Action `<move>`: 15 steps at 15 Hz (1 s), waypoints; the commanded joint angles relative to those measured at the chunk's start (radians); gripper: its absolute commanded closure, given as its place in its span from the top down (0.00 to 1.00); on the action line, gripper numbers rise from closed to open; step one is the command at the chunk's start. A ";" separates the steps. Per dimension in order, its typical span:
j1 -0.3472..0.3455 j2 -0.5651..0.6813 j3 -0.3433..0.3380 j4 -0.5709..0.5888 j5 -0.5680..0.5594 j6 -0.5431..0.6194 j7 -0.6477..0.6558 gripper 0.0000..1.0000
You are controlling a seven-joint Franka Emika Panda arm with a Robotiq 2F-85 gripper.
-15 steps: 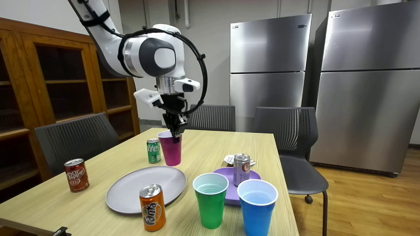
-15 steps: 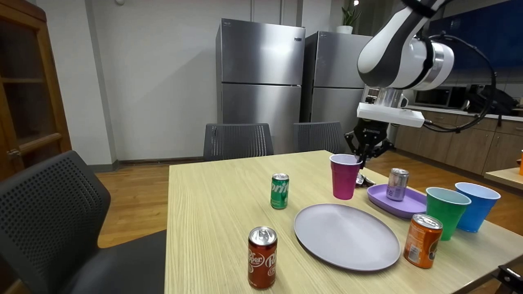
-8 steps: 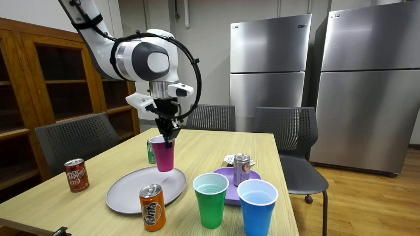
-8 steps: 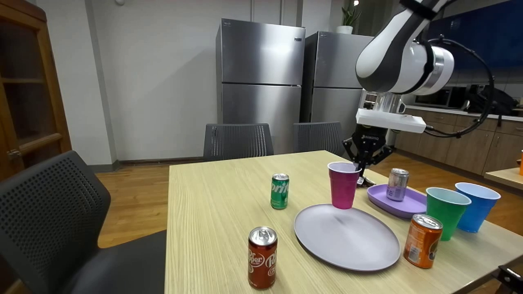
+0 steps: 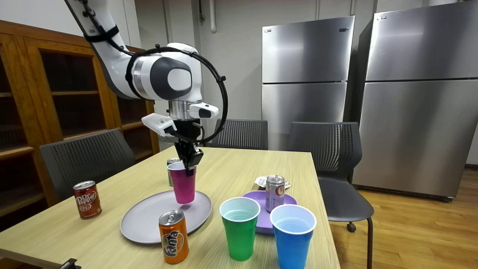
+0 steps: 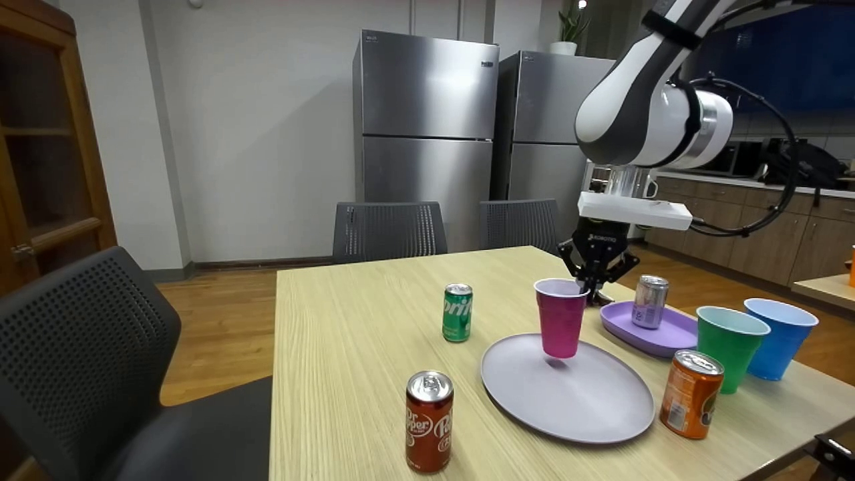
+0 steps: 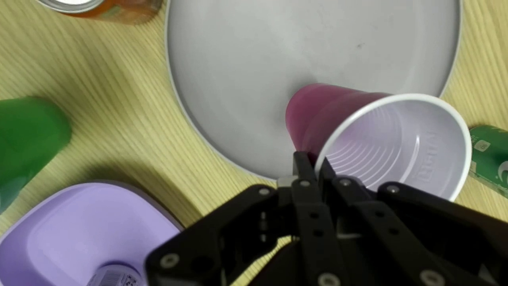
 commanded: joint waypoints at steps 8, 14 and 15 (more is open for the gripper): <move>0.003 0.077 0.008 0.087 0.026 -0.014 -0.018 0.01; 0.001 0.112 0.008 0.124 0.033 -0.020 -0.017 0.01; 0.001 0.115 0.008 0.128 0.033 -0.022 -0.017 0.01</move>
